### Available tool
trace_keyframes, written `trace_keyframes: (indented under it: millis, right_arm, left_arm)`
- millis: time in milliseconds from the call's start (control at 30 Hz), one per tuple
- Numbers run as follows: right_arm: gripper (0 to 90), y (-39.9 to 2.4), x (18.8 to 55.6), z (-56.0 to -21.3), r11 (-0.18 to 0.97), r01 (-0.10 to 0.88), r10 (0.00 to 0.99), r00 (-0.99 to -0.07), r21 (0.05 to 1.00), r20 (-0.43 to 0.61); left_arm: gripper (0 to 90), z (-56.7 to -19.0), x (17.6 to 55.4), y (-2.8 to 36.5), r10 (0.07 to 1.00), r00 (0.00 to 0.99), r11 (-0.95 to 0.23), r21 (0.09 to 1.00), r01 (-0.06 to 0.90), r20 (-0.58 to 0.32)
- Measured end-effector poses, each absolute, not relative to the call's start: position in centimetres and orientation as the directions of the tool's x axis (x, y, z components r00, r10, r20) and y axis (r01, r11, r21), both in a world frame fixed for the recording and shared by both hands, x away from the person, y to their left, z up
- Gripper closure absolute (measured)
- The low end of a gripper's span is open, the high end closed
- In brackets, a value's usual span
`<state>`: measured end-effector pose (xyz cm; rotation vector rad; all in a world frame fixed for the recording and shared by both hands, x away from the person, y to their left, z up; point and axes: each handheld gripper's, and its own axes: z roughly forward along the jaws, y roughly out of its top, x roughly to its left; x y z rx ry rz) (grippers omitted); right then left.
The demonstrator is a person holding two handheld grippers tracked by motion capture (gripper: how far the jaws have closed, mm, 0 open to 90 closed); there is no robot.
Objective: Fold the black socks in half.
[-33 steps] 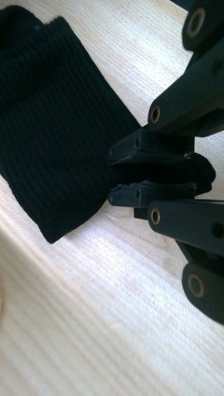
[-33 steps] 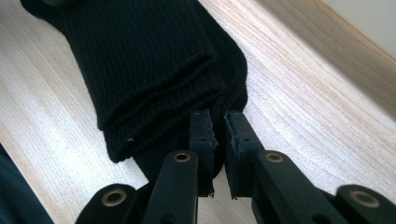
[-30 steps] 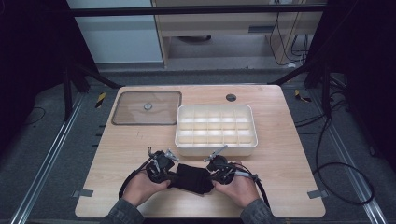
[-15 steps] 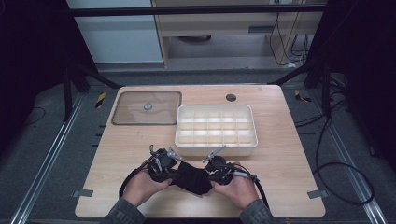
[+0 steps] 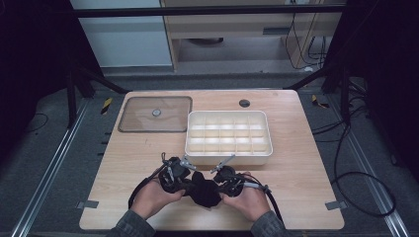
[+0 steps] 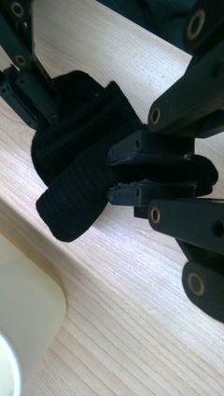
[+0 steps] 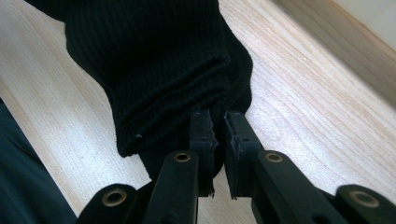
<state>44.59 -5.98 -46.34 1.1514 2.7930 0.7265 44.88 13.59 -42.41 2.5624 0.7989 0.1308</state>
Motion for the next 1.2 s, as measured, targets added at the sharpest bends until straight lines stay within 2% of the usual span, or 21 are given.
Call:
trace_keyframes:
  millis: [733, 1200]
  right_arm:
    - [82.4, -5.9, 44.6, -46.5, 0.621, 0.655, 0.669, -0.729, 0.430, 0.144]
    - [73.8, -6.2, 44.4, -46.3, 0.612, 0.658, 0.678, -0.722, 0.440, 0.136]
  left_arm:
    - [80.6, -41.8, 45.2, 14.6, 0.579, 0.815, -0.727, 0.441, 0.527, -0.020]
    - [80.6, -41.7, 45.1, 15.3, 0.583, 0.812, -0.728, 0.434, 0.530, -0.013]
